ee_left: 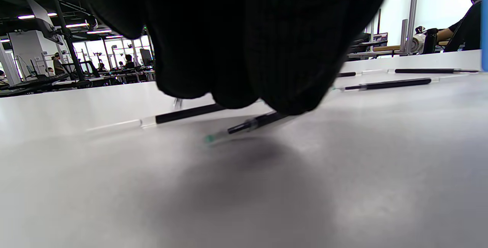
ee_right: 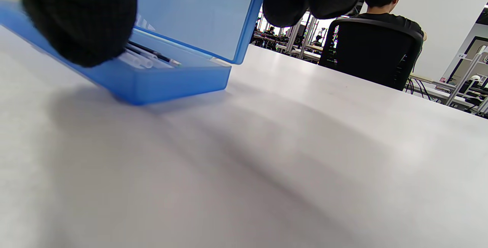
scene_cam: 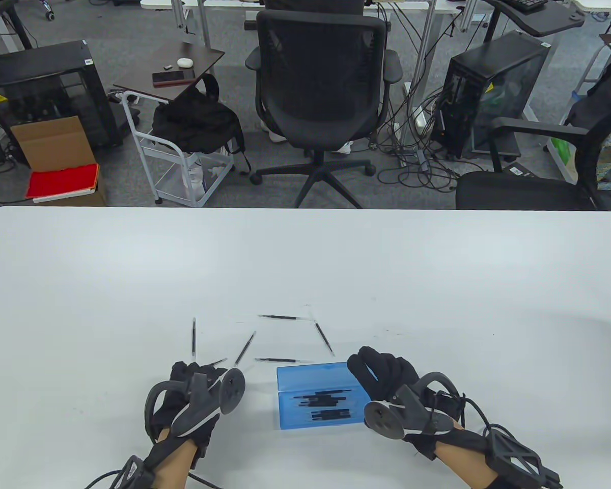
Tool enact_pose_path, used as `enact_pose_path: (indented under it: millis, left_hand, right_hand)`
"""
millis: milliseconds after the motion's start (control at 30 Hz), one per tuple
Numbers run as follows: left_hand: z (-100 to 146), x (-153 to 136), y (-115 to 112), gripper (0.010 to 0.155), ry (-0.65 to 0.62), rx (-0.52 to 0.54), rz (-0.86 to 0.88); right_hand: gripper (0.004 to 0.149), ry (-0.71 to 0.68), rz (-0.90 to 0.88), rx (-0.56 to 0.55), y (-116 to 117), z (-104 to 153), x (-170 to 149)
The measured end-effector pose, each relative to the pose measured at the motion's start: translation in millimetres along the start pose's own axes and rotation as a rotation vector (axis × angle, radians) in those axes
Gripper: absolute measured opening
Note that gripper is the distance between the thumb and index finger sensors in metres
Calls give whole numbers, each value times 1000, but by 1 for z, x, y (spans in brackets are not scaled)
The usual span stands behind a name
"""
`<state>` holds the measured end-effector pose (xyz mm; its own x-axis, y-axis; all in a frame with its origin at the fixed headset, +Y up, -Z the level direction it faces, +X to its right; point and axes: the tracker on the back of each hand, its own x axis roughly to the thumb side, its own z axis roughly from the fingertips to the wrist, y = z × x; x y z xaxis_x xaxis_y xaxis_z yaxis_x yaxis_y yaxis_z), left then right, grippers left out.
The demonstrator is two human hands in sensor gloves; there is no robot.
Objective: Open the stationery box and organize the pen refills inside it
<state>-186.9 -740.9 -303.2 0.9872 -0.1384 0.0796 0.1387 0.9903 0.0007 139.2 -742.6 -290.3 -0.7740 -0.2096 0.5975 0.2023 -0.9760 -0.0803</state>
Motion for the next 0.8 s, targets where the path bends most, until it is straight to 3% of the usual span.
enact_pose_path:
  millis: [800]
  left_hand:
    - [-4,5,-7,43,-44,50,-15]
  right_hand:
    - [115,0,5,-7,1,1,1]
